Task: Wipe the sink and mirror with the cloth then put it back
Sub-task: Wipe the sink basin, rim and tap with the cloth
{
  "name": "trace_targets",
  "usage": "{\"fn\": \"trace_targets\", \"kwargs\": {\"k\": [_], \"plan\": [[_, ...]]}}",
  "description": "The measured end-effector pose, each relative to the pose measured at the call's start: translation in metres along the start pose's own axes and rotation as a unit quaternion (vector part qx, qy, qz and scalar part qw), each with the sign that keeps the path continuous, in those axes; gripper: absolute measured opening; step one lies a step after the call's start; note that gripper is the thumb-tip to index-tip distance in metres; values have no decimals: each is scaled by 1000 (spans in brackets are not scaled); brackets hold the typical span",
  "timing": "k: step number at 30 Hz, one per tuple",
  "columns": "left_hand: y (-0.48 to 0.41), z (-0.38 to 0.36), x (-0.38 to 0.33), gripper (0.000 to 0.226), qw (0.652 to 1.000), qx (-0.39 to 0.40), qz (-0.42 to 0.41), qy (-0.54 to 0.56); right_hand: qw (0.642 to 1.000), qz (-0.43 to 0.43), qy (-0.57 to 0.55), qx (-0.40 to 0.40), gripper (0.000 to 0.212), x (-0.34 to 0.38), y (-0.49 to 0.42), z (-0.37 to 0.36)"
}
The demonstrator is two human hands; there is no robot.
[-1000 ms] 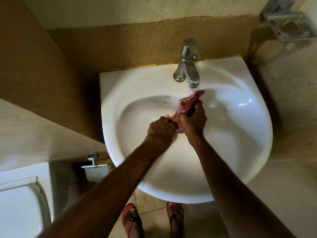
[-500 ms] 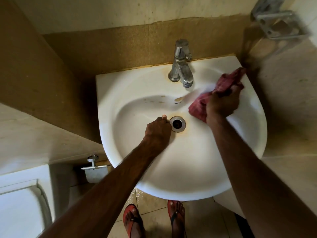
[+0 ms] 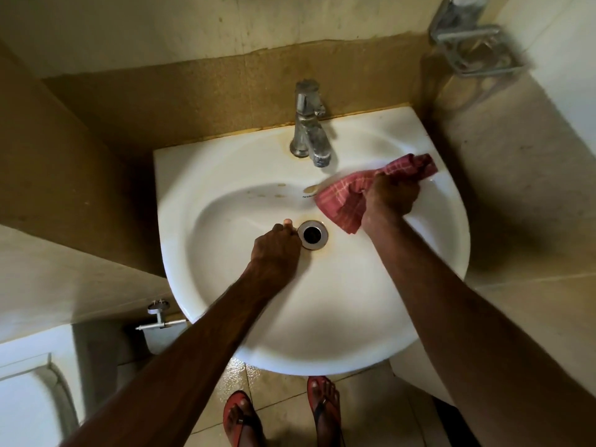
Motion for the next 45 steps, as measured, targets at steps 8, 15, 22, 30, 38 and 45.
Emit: {"fn": "trace_targets", "kwargs": {"k": [8,15,22,30,38,45], "plan": [[0,13,-7,40,998,25,49,-15,951,302,18,66,51,121,-8,39],[-7,41,-70,27,991,-84,1,104,776,462,407,133,41,157,-14,24],[-38,63,-116,77,975,-143,-81,152,636,504,544,214,61,95,-18,2],[-57,53,-110,84,982,-123,-102,98,581,560,533,255,66,83,-9,-7],[-62,49,-116,77,990,-89,-107,39,622,552,503,235,55,98,-47,-63],[-69,48,-115,83,992,-48,-112,29,695,460,493,249,62,96,-38,-30]]}}
Point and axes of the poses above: each hand's wrist, its own y-axis away from the middle knuckle, its own z-axis out of the back of the hand, x = y × z, the point moved 10 cm from there along -y, towards the middle knuckle, and after that the axes turned 11 degrees about -y, right-handed, at the moved point
